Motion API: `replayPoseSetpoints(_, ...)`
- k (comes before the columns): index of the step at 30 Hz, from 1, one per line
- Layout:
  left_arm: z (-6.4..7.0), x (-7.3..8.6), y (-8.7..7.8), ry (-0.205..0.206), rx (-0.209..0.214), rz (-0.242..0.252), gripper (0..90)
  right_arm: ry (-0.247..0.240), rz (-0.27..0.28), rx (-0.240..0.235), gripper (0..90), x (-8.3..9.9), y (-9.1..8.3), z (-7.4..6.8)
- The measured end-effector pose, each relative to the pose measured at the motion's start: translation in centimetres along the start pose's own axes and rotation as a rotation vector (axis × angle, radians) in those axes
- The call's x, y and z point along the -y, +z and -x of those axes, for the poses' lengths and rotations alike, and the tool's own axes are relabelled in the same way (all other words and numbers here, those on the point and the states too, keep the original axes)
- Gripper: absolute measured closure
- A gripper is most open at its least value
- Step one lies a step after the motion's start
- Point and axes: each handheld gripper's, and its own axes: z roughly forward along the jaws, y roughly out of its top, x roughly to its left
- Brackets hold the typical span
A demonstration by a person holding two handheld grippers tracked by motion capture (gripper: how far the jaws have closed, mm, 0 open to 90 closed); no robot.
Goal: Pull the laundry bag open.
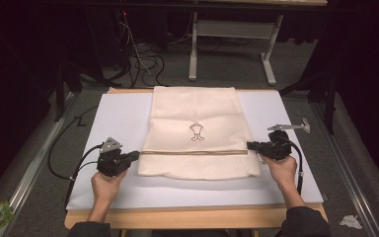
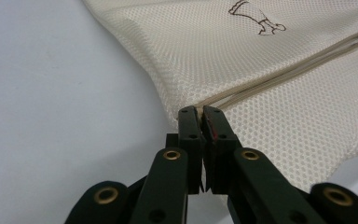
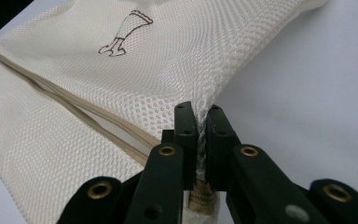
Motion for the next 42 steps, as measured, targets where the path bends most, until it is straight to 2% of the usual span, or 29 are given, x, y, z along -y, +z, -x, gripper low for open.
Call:
replayPoseSetpoints(4,0.1,0.1,0.2,0.008,0.002,0.000,87.2,0.015,0.004,0.002,86.5,0.1,0.1,0.3)
replayPoseSetpoints(15,0.1,0.4,0.8,0.000,-0.008,-0.010,87.0,0.016,-0.026,0.026,85.9,1.5,1.2,0.5)
replayPoseSetpoints(20,0.2,0.6,1.3,0.005,-0.017,-0.030,87.0,0.010,-0.043,0.037,85.5,1.9,1.6,0.5)
replayPoseSetpoints(32,0.2,0.7,1.0,-0.002,-0.013,-0.041,86.5,0.000,-0.052,0.054,82.1,2.5,1.9,0.4)
replayPoseSetpoints(36,0.1,0.8,1.0,-0.015,-0.008,-0.040,86.2,-0.006,-0.056,0.066,76.2,2.6,1.9,0.3)
replayPoseSetpoints(42,0.3,0.9,0.7,0.003,-0.008,-0.012,81.2,-0.020,-0.027,0.114,64.3,2.6,1.2,0.1)
